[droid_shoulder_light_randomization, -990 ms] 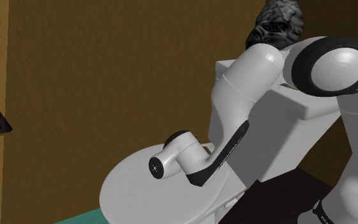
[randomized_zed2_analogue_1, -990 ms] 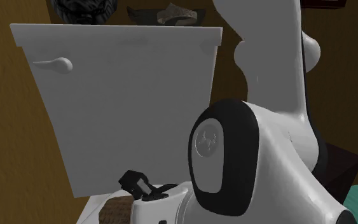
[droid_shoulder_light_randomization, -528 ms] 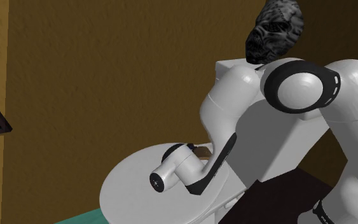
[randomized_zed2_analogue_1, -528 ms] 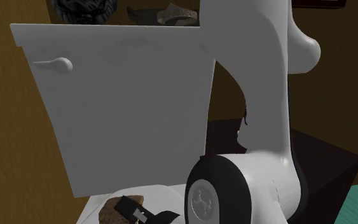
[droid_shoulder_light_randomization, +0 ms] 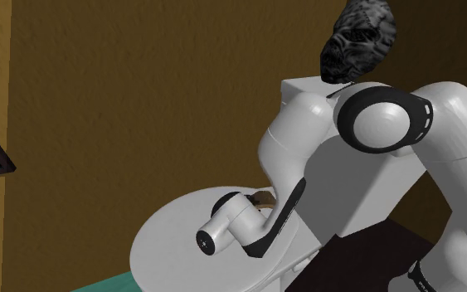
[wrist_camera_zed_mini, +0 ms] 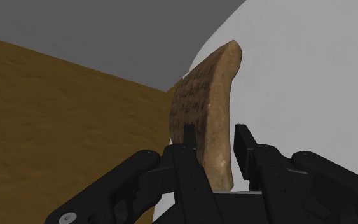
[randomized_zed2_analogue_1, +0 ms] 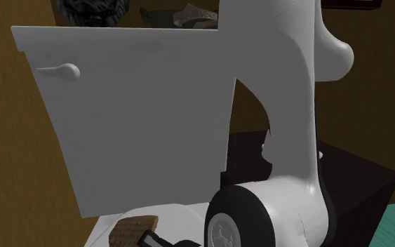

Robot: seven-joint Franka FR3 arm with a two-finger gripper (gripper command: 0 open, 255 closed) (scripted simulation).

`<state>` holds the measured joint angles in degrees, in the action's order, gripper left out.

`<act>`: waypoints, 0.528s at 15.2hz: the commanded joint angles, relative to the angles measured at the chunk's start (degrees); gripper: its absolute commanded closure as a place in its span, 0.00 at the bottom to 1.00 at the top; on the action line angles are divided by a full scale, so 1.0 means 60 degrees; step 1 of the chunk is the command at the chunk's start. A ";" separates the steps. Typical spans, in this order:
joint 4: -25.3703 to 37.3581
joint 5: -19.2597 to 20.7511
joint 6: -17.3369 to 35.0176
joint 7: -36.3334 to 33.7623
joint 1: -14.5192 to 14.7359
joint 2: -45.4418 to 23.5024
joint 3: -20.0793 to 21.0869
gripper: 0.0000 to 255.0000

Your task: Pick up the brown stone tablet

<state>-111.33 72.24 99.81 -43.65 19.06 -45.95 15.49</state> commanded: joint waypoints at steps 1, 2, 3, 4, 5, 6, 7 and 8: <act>0.0001 0.0001 0.0003 -0.0001 0.0000 -0.0004 0.0000 1.00; 0.0002 0.0001 0.0003 -0.0001 0.0001 -0.0005 0.0000 1.00; 0.0003 0.0001 0.0003 0.0000 0.0001 -0.0006 -0.0001 1.00; 0.0005 0.0002 0.0003 0.0001 0.0000 -0.0007 -0.0001 1.00; 0.0005 0.0003 0.0004 0.0001 0.0000 -0.0007 -0.0002 1.00; -0.0004 0.0010 0.0011 -0.0004 -0.0006 -0.0005 -0.0005 1.00; -0.0077 -0.0023 -0.0009 0.0046 -0.0025 0.0122 0.0020 1.00; -0.0148 -0.0056 -0.0028 0.0098 -0.0043 0.0249 0.0044 1.00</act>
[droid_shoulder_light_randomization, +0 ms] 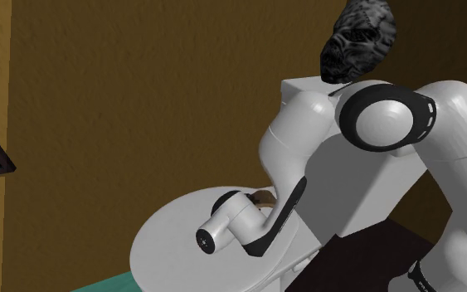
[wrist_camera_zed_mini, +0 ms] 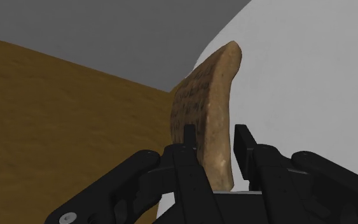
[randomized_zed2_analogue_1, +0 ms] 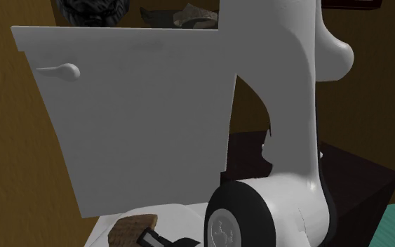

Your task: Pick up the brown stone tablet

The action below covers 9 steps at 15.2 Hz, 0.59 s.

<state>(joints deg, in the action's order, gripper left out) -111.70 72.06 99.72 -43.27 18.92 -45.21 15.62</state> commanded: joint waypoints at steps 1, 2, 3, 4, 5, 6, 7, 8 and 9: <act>-0.0152 -0.0061 -0.0032 0.0090 -0.0038 0.0250 0.0047 1.00; -0.0219 -0.0096 -0.0052 0.0145 -0.0055 0.0376 0.0072 1.00; -0.0284 -0.0131 -0.0072 0.0201 -0.0073 0.0501 0.0096 1.00; -0.0347 -0.0166 -0.0093 0.0258 -0.0091 0.0626 0.0121 1.00; -0.0408 -0.0202 -0.0113 0.0316 -0.0108 0.0750 0.0146 1.00; -0.0468 -0.0238 -0.0134 0.0376 -0.0125 0.0874 0.0170 1.00; -0.0525 -0.0275 -0.0155 0.0436 -0.0142 0.0997 0.0194 1.00; -0.0581 -0.0312 -0.0176 0.0498 -0.0159 0.1120 0.0218 1.00; -0.0636 -0.0350 -0.0197 0.0561 -0.0175 0.1242 0.0242 1.00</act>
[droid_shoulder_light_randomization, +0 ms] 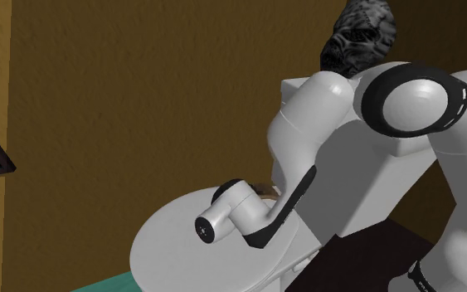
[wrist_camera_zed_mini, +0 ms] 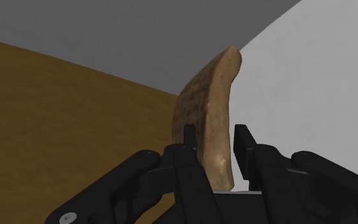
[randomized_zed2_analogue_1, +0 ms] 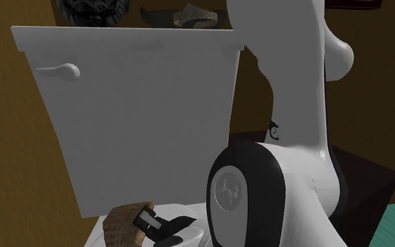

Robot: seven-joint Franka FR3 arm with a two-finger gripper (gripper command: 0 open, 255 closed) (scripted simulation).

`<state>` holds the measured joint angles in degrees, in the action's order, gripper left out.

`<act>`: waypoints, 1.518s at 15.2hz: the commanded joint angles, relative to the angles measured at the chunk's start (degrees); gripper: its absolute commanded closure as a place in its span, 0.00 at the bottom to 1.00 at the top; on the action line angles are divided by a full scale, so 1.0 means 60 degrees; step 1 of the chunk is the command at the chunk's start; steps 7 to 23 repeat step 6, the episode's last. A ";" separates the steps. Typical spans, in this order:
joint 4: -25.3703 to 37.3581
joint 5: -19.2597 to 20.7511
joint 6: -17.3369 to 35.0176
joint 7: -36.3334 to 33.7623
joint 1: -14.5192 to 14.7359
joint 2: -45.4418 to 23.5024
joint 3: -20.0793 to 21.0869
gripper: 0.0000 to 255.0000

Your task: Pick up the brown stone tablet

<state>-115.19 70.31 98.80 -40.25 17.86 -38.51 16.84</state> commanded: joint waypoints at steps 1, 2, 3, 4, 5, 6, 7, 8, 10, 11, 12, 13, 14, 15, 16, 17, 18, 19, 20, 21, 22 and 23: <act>-0.0106 -0.0095 -0.0065 0.0120 -0.0015 0.0248 0.0062 1.00; -0.0157 -0.0133 -0.0087 0.0185 -0.0032 0.0369 0.0086 1.00; -0.0206 -0.0172 -0.0109 0.0251 -0.0048 0.0489 0.0110 1.00; -0.0253 -0.0211 -0.0131 0.0318 -0.0063 0.0610 0.0133 1.00; -0.0261 -0.0216 -0.0134 0.0328 -0.0066 0.0628 0.0136 1.00; -0.0260 -0.0217 -0.0134 0.0328 -0.0065 0.0628 0.0136 1.00; -0.0260 -0.0217 -0.0134 0.0328 -0.0065 0.0628 0.0136 1.00; -0.0260 -0.0217 -0.0134 0.0328 -0.0065 0.0628 0.0136 1.00; -0.0260 -0.0217 -0.0134 0.0328 -0.0065 0.0628 0.0136 1.00; -0.0260 -0.0217 -0.0134 0.0328 -0.0065 0.0628 0.0136 1.00; -0.0260 -0.0217 -0.0134 0.0328 -0.0065 0.0628 0.0136 1.00; -0.0260 -0.0217 -0.0134 0.0328 -0.0065 0.0628 0.0136 1.00; -0.0260 -0.0217 -0.0134 0.0328 -0.0065 0.0628 0.0136 1.00; -0.0260 -0.0217 -0.0134 0.0328 -0.0065 0.0628 0.0136 1.00; -0.0260 -0.0217 -0.0134 0.0328 -0.0065 0.0628 0.0136 1.00; -0.0260 -0.0217 -0.0134 0.0328 -0.0065 0.0628 0.0136 1.00; -0.0260 -0.0217 -0.0134 0.0328 -0.0065 0.0628 0.0136 1.00; -0.0260 -0.0217 -0.0134 0.0328 -0.0065 0.0628 0.0136 1.00; -0.0260 -0.0217 -0.0134 0.0328 -0.0065 0.0628 0.0136 1.00; -0.0260 -0.0217 -0.0134 0.0328 -0.0065 0.0628 0.0136 1.00; -0.0260 -0.0217 -0.0134 0.0328 -0.0065 0.0628 0.0136 1.00; -0.0260 -0.0217 -0.0134 0.0328 -0.0065 0.0628 0.0136 1.00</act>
